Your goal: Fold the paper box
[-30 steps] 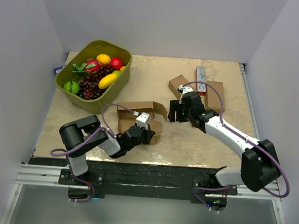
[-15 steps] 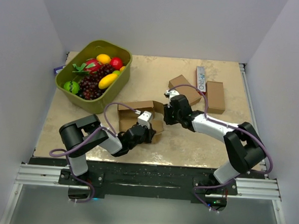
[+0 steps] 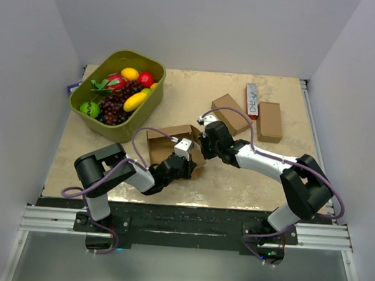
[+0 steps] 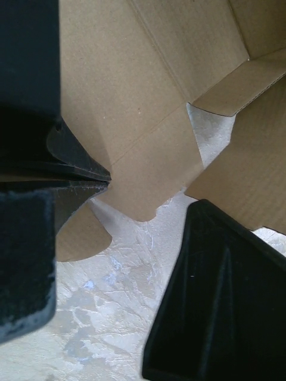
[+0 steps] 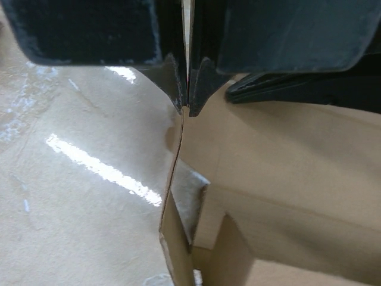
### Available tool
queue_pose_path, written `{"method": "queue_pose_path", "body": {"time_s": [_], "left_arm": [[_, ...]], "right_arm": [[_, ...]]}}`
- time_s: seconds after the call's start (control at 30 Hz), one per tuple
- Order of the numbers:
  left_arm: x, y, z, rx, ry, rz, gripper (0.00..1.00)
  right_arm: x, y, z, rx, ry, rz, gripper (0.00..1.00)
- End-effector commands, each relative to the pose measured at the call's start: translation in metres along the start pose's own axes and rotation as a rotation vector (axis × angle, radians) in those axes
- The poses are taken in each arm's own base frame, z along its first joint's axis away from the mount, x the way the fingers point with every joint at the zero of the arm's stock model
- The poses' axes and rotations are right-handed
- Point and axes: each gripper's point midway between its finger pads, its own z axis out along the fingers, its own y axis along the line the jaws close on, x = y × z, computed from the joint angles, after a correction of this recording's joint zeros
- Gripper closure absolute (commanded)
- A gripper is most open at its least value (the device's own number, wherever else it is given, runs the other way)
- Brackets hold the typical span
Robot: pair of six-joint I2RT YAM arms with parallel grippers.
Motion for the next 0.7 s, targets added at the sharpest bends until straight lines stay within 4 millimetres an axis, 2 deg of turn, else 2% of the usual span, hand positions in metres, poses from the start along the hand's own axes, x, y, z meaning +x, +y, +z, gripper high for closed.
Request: {"method": "queue_pose_path", "body": {"time_s": [0.0, 0.17, 0.43, 0.5, 0.63, 0.67], "left_arm": [[0.034, 0.022, -0.006, -0.08, 0.116, 0.042, 0.92], [0.035, 0.02, -0.008, -0.055, 0.106, 0.05, 0.92], [0.033, 0.017, -0.009, -0.037, 0.096, 0.052, 0.92], [0.033, 0.018, -0.01, -0.037, 0.096, 0.052, 0.92], [0.034, 0.02, -0.01, -0.046, 0.096, 0.052, 0.92], [0.034, 0.02, -0.011, -0.05, 0.097, 0.051, 0.92]], "right_arm": [[-0.023, 0.015, -0.013, -0.01, -0.044, 0.037, 1.0], [-0.013, 0.031, -0.011, -0.031, -0.02, 0.039, 1.0], [0.012, 0.049, 0.011, -0.054, 0.053, 0.054, 1.0], [0.012, 0.054, 0.013, -0.065, 0.052, 0.061, 1.0], [0.013, 0.05, 0.014, -0.037, 0.05, 0.083, 1.0], [0.011, 0.049, 0.011, -0.028, 0.047, 0.086, 0.96]]}}
